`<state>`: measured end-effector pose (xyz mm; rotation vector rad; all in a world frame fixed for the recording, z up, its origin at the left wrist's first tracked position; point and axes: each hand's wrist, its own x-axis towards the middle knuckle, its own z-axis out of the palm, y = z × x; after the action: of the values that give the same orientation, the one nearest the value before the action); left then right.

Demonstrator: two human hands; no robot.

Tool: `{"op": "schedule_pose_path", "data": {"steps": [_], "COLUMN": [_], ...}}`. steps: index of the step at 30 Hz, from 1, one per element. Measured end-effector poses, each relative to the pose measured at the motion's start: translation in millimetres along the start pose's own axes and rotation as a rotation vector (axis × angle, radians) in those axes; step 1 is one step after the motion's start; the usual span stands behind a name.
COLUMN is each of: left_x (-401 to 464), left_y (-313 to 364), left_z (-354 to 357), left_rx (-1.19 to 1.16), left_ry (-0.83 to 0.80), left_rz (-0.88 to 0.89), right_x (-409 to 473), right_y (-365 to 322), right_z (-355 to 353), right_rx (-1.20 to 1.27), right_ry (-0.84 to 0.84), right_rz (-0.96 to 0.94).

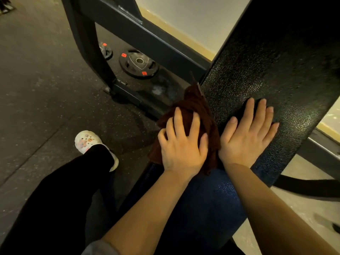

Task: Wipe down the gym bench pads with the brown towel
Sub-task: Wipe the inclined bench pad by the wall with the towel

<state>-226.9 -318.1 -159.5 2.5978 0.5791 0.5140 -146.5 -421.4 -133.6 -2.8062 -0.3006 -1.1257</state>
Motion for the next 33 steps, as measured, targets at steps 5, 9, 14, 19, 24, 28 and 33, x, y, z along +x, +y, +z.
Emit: {"op": "schedule_pose_path", "data": {"steps": [5, 9, 14, 19, 24, 28, 33], "left_x": [-15.5, -55.3, -104.7, -128.8, -157.3, -175.0, -136.8], "left_y": [-10.3, -35.7, -65.5, -73.8, -89.1, -90.5, -115.6], "left_z": [-0.3, 4.1, 11.4, 14.2, 16.6, 10.1, -0.6], "left_rx": [0.031, 0.047, 0.044, 0.023, -0.030, -0.203, -0.276], "left_ry": [-0.026, -0.038, -0.031, -0.006, 0.017, 0.083, -0.037], "left_rz": [0.036, 0.033, 0.001, -0.027, -0.067, -0.226, -0.122], "right_x": [-2.9, -1.5, 3.0, -10.2, -45.2, -76.6, -83.2], "right_y": [-0.6, -2.0, 0.5, -8.0, -41.5, -57.0, -59.0], "right_z": [-2.0, -4.4, -5.5, -13.4, -28.8, -32.0, -28.7], "right_rx": [-0.001, 0.017, 0.033, 0.009, 0.173, 0.176, 0.149], "right_ry": [-0.026, -0.048, -0.077, -0.183, -0.344, -0.479, -0.470], "right_rz": [0.002, 0.021, 0.017, -0.048, -0.519, -1.017, -0.992]}}
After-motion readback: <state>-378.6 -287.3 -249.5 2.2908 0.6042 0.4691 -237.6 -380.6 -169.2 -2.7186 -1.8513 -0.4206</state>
